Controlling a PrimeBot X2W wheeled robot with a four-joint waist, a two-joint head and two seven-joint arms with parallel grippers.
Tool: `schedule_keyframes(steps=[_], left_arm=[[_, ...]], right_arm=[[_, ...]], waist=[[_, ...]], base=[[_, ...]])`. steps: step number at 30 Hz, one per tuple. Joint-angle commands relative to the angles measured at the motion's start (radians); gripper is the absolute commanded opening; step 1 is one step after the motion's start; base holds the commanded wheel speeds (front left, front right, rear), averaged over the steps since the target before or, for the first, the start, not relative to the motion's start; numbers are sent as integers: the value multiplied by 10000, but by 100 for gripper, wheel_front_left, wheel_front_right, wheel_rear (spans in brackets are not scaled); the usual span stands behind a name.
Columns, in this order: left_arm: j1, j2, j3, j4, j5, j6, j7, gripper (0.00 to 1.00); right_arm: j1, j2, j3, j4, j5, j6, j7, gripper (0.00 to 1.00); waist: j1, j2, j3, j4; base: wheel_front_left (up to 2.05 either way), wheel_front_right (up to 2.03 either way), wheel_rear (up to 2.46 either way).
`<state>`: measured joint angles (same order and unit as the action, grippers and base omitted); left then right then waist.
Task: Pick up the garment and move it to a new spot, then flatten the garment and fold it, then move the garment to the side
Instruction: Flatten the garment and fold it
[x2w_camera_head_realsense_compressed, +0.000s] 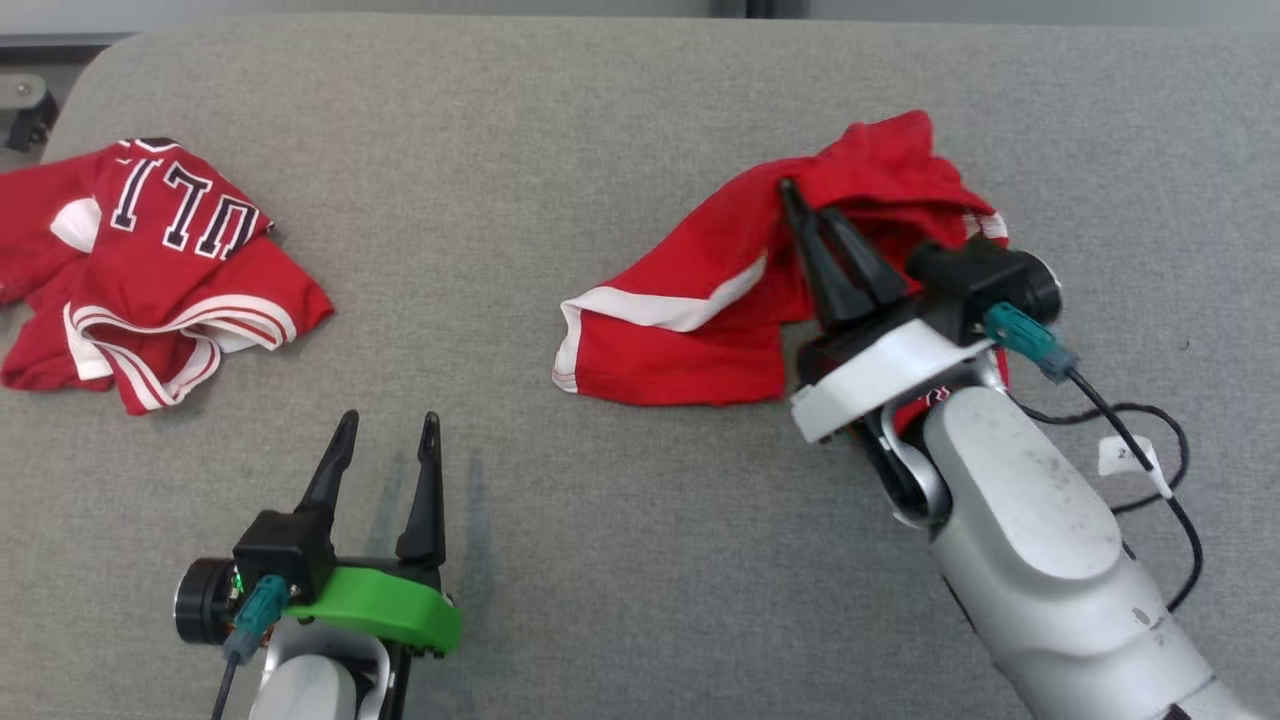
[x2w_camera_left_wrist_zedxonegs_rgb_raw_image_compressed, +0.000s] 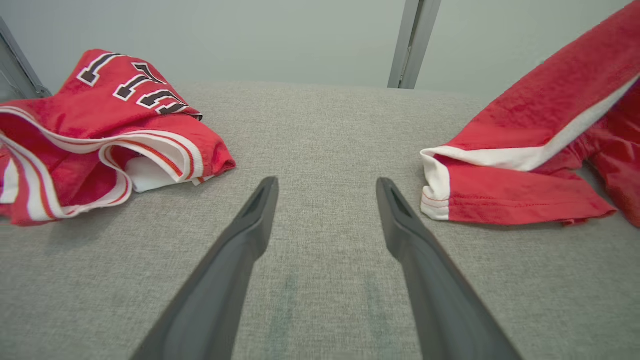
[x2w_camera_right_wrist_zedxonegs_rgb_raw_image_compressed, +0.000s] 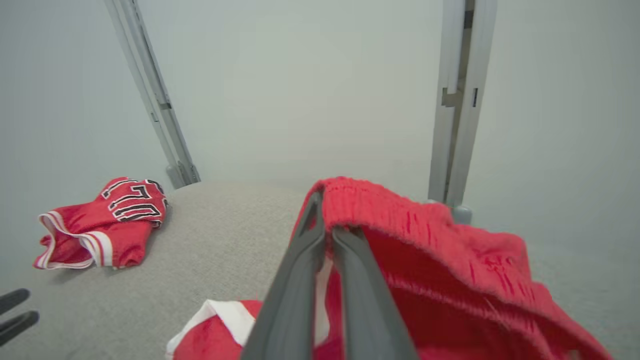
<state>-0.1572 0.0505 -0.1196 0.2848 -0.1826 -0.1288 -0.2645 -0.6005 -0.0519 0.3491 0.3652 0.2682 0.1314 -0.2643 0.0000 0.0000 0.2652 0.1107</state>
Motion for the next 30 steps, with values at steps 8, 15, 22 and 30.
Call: schedule_keyframes(steps=[8,15,22,30], left_arm=[[753,19,222,138,107,-32,1,100],[1080,17,497,167,239,-32,1,100],[759,16,236,119,146,-32,3,100],[284,19,-403,95,201,-32,1,100]], right_arm=[[-2201,-19,1182,-745,4541,-14,-3,0],[-2626,-16,-5,-190,6165,-9,97,0],[-1132,-404,-1357,2728,4757,-9,1249,0],[-68,-895,-2442,5189,2882,-9,890,44]], waist=[[0,0,-1140,278],[0,0,-1332,102],[0,0,-1023,-249],[0,0,-545,-541]], base=[[0,0,0],[0,0,0],[0,0,0],[0,0,0]])
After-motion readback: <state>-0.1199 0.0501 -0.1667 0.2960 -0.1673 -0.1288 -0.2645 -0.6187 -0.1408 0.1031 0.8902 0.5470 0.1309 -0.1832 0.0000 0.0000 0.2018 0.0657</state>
